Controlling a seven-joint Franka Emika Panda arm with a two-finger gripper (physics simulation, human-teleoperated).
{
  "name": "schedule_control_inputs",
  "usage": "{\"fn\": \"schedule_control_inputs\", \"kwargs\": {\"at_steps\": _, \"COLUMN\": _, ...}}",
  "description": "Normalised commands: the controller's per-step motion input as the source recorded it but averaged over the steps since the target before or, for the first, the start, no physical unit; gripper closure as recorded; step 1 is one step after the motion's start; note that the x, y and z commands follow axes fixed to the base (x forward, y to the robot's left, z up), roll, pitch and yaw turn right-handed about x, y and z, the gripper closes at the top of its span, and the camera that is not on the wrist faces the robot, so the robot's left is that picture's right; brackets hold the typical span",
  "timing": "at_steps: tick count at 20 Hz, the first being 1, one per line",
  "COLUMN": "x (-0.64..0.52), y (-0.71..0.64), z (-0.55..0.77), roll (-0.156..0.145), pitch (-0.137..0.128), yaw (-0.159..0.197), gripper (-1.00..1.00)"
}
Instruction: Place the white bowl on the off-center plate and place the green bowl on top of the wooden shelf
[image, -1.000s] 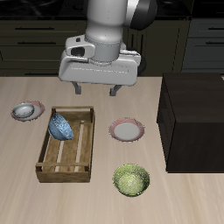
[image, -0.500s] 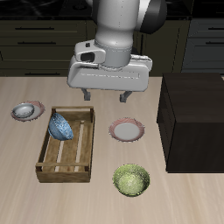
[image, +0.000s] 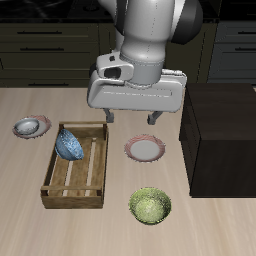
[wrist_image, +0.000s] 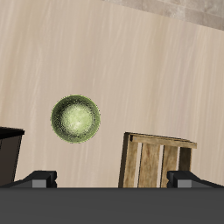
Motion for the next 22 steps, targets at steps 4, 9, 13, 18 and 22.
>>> {"fn": "schedule_control_inputs", "kwargs": {"at_steps": 4, "x": 0.22, "y": 0.19, "z": -0.03, "roll": 0.017, "pitch": 0.002, "yaw": 0.001, "gripper": -1.0}}
{"fn": "schedule_control_inputs", "kwargs": {"at_steps": 9, "x": 0.16, "y": 0.12, "z": -0.03, "roll": -0.002, "pitch": -0.002, "yaw": 0.015, "gripper": -1.0}}
{"fn": "schedule_control_inputs", "kwargs": {"at_steps": 13, "x": 0.19, "y": 0.03, "z": -0.08, "roll": -0.014, "pitch": 0.01, "yaw": 0.002, "gripper": -1.0}}
{"fn": "schedule_control_inputs", "kwargs": {"at_steps": 18, "x": 0.12, "y": 0.07, "z": -0.16, "roll": -0.002, "pitch": 0.02, "yaw": -0.003, "gripper": -1.0}}
{"fn": "schedule_control_inputs", "kwargs": {"at_steps": 22, "x": 0.03, "y": 0.2, "z": -0.22, "roll": 0.021, "pitch": 0.004, "yaw": 0.028, "gripper": -1.0}}
